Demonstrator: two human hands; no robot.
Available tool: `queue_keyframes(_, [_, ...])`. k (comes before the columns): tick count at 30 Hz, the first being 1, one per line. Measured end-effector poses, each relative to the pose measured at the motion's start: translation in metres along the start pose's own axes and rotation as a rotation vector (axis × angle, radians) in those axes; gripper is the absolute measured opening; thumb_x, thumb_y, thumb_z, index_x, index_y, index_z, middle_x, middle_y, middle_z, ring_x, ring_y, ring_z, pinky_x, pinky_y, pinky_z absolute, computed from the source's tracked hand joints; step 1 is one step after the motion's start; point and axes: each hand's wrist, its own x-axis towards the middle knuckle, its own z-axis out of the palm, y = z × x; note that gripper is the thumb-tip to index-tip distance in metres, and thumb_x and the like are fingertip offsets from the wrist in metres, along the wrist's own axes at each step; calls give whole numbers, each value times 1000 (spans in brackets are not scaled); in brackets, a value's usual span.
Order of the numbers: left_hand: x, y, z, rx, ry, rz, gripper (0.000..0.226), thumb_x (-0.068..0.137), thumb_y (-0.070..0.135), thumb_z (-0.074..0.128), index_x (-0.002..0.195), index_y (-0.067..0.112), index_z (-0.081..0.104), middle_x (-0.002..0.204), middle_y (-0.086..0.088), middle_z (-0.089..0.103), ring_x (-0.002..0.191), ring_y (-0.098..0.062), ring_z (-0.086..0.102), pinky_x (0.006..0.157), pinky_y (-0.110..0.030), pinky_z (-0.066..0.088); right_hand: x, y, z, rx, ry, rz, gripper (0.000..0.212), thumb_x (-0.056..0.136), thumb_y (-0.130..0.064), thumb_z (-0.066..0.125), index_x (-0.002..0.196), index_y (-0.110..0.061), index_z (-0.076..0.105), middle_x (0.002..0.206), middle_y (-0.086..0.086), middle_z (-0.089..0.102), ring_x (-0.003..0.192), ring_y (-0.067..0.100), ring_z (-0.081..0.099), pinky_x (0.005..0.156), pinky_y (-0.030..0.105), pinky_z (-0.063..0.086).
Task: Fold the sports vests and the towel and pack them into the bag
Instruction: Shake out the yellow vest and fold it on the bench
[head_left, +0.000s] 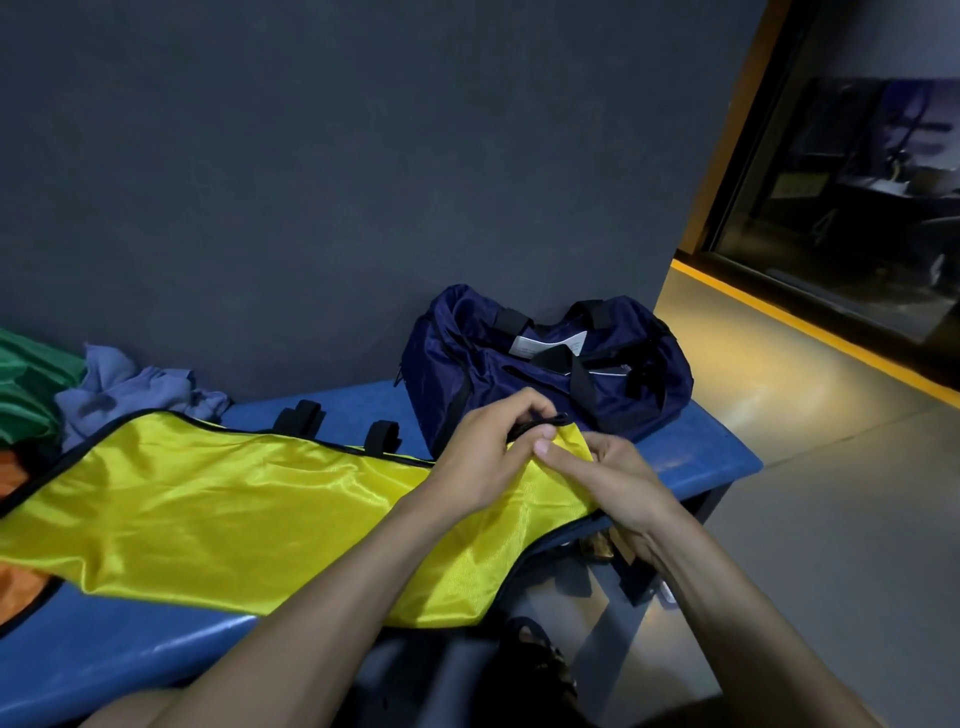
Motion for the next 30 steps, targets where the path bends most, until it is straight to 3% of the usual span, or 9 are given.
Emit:
queue_keyframes(5, [-13,-5,-23,67,73,-24,19,101,32,61,120,30,60,99,12,63,97,-9,61,82,-24,49,8,3,-5,46,64,28,18,94,-20,73,98,-3,77,88,14,78,73,20,74,63,28,59])
queue_keyframes(9, [-50,-25,-64,392,-25,-39,6,103,37,54,105,34,58,92,17,62,83,-4,58,69,-21,47,25,18,-5,-6,196,48,32,97,-27,68,97,5,73,80,16,72,74,25,65,70,33,52])
queue_keyframes(12, [-89,-63,-87,744,-183,-104,27,103,50,39,119,38,57,116,15,58,104,-6,49,89,-34,45,35,29,-4,-67,274,28,48,94,-40,67,94,8,66,78,9,58,74,23,58,69,33,45])
queue_keyframes(15, [-120,-89,-99,823,-301,-385,52,102,64,20,151,49,32,159,11,28,150,-22,16,123,-53,12,41,37,-1,-118,309,-6,61,85,-57,65,109,-2,69,96,2,63,95,27,65,85,37,49])
queue_keyframes(18, [-138,-94,-109,819,-387,-489,60,99,71,10,156,54,11,168,16,5,155,-21,-6,123,-59,-8,43,34,4,-185,319,-39,43,96,-42,64,99,1,70,80,6,65,85,39,67,77,41,52])
queue_keyframes(23, [-142,-80,-120,909,-303,-468,64,94,72,17,152,46,28,161,9,26,148,-22,18,122,-54,16,47,35,8,-282,284,14,41,95,-39,66,111,-1,70,97,4,64,109,35,64,85,35,43])
queue_keyframes(25, [-135,-77,-108,922,-299,-374,65,94,68,14,152,44,30,161,7,29,148,-22,21,123,-49,15,46,37,4,-285,271,74,37,96,-34,65,98,3,68,91,9,63,97,35,64,78,37,43])
queue_keyframes(27, [-130,-80,-94,851,-360,-342,64,98,68,10,158,46,19,168,9,15,154,-20,7,126,-47,0,47,40,-3,-279,282,94,33,96,-27,65,78,-1,58,77,11,55,75,31,57,67,37,37])
queue_keyframes(30, [-121,-84,-84,812,-405,-353,62,101,67,14,159,46,10,170,12,2,156,-16,-4,126,-46,-7,48,43,-11,-266,303,110,31,97,-22,62,72,-11,48,67,8,45,64,25,47,60,37,32])
